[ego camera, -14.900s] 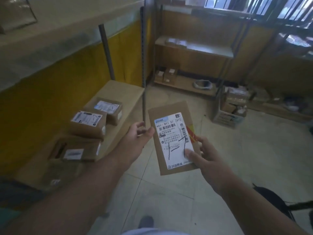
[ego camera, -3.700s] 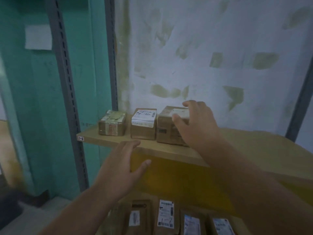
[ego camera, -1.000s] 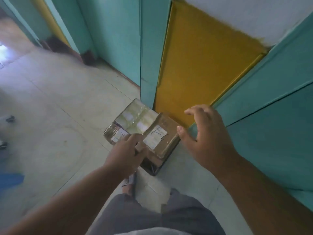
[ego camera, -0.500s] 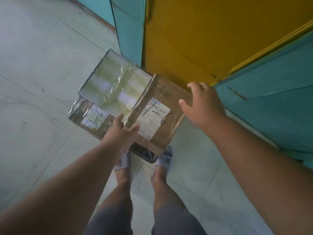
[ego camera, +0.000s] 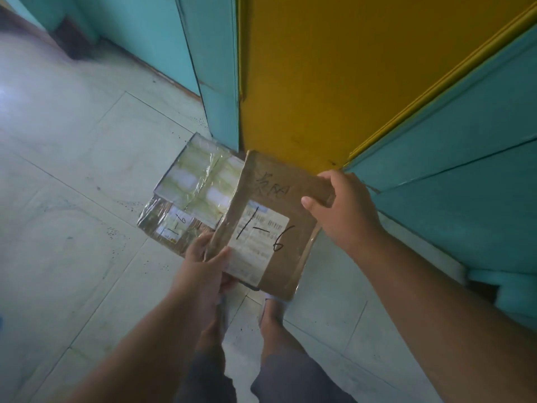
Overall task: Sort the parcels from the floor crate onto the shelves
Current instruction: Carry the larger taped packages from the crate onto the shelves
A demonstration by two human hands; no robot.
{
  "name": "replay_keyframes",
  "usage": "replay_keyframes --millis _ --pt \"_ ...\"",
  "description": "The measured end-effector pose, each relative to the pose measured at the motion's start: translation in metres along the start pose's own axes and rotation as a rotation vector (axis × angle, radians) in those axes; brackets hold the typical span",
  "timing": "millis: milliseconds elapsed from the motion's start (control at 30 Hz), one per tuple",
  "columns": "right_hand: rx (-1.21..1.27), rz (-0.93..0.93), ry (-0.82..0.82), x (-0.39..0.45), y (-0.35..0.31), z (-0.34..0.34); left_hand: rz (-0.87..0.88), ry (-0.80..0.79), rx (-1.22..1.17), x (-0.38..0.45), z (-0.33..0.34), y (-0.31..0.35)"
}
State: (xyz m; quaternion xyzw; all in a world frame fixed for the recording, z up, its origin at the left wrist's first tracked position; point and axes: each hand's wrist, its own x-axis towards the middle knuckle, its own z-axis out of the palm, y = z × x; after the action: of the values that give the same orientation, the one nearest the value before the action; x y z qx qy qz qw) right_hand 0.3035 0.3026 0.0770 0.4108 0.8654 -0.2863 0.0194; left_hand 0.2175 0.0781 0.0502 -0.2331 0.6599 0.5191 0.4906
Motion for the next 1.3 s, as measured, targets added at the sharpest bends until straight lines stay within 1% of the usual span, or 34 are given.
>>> replay_keyframes --millis 100,200,267,333,400,533,633,733,800,900,1000,1133,1233,1300 --pt "0.015 -0.087 0.093 -0.041 -0.045 -0.074 0.073 -0.114 -0.081 -0.064 -0.015 0.03" --pt "0.053 -0.139 0.201 -0.084 -0.086 -0.138 0.132 -0.294 -0.056 -0.118 -0.026 0.06" --pt "0.127 -0.12 0.267 -0.113 -0.107 -0.172 0.175 -0.411 -0.02 -0.149 -0.027 0.078" --pt "0.223 -0.048 0.32 -0.147 -0.122 -0.197 0.236 -0.487 0.048 -0.177 -0.025 0.092" --pt "0.271 0.02 0.415 -0.181 -0.132 -0.214 0.299 -0.556 0.135 -0.204 -0.021 0.102" --pt "0.278 0.06 0.643 -0.249 -0.147 -0.243 0.396 -0.694 0.303 -0.253 -0.02 0.104" --pt "0.291 0.073 0.773 -0.305 -0.166 -0.277 0.473 -0.852 0.4 -0.298 -0.016 0.099" --pt "0.265 0.048 0.948 -0.364 -0.176 -0.318 0.585 -1.038 0.493 -0.356 0.008 0.093" --pt "0.234 0.052 1.047 -0.402 -0.175 -0.346 0.676 -1.095 0.534 -0.396 0.034 0.086" --pt "0.325 0.047 1.145 -0.464 -0.164 -0.382 0.778 -1.173 0.535 -0.449 0.071 0.063" --pt "0.309 0.077 1.244 -0.532 -0.137 -0.399 0.849 -1.224 0.54 -0.491 0.101 0.016" --pt "0.309 0.171 1.389 -0.627 -0.071 -0.399 0.972 -1.289 0.644 -0.539 0.139 -0.073" --pt "0.37 0.266 1.48 -0.701 -0.008 -0.398 0.974 -1.324 0.696 -0.57 0.172 -0.151" --pt "0.373 0.314 1.525 -0.747 0.028 -0.398 0.961 -1.384 0.734 -0.591 0.193 -0.204"
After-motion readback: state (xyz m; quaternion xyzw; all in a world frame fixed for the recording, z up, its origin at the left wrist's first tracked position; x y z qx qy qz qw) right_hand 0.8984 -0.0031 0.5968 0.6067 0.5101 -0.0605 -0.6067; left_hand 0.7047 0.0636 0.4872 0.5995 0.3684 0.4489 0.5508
